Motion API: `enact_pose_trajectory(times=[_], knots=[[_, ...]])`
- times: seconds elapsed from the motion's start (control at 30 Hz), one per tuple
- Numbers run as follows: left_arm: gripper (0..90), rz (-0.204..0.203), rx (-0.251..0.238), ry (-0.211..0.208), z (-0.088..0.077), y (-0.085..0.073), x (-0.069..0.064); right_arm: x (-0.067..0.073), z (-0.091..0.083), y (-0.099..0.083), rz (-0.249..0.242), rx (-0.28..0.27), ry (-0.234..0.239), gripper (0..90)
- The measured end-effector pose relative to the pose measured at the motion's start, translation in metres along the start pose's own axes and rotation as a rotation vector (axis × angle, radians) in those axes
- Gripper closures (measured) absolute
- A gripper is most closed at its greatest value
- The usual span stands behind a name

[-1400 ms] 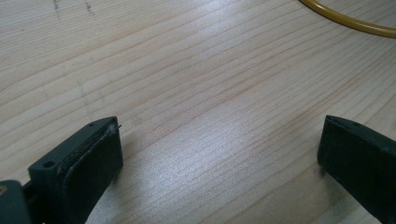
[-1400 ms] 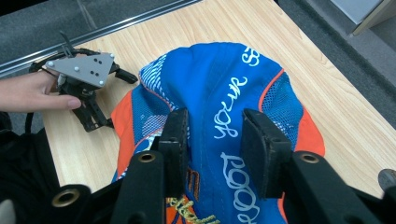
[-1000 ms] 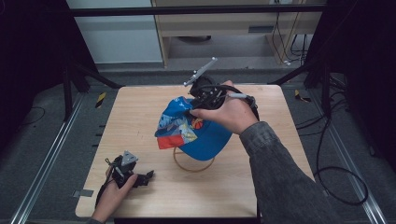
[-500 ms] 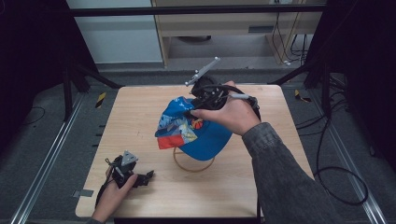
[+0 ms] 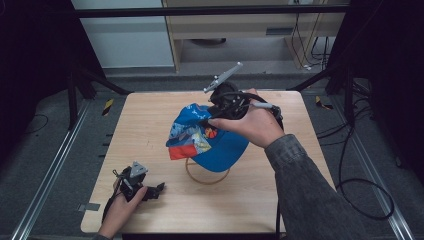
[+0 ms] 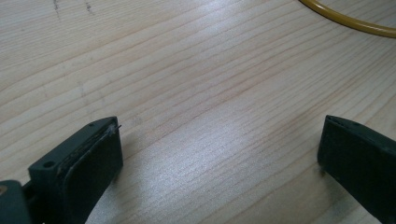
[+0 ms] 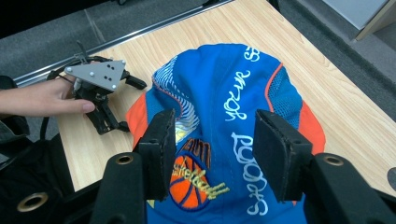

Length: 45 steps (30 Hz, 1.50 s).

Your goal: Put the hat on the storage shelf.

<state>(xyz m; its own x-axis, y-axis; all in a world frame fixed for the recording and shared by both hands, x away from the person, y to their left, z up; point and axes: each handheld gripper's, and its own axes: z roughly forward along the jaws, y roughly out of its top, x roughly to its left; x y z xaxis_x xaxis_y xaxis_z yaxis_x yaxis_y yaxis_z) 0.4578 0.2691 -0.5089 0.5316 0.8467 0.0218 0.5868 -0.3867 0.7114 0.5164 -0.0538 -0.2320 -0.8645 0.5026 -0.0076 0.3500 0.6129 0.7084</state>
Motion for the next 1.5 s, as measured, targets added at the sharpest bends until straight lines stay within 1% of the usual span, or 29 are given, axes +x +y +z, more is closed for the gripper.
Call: enact_pose_trajectory(times=[0.47,0.77,0.87,1.03,1.5], knots=[[0.0,-0.003,-0.002,-0.001,0.000,0.000,0.000,-0.001,-0.010,-0.014,0.014,-0.023,-0.008,47.9],[0.0,0.000,0.000,-0.003,0.000,0.000,-0.001,-0.004,-0.015,-0.023,0.032,-0.031,-0.020,40.1],[0.0,0.002,0.002,-0.003,0.000,0.000,-0.001,-0.005,-0.018,-0.027,0.036,-0.041,-0.032,36.8],[0.0,0.001,0.000,-0.003,0.000,0.000,-0.001,-0.005,-0.019,-0.030,0.040,-0.047,-0.040,34.3],[0.0,0.002,-0.001,-0.003,0.000,0.000,-0.001,-0.008,-0.022,-0.036,0.064,-0.068,-0.069,19.2]])
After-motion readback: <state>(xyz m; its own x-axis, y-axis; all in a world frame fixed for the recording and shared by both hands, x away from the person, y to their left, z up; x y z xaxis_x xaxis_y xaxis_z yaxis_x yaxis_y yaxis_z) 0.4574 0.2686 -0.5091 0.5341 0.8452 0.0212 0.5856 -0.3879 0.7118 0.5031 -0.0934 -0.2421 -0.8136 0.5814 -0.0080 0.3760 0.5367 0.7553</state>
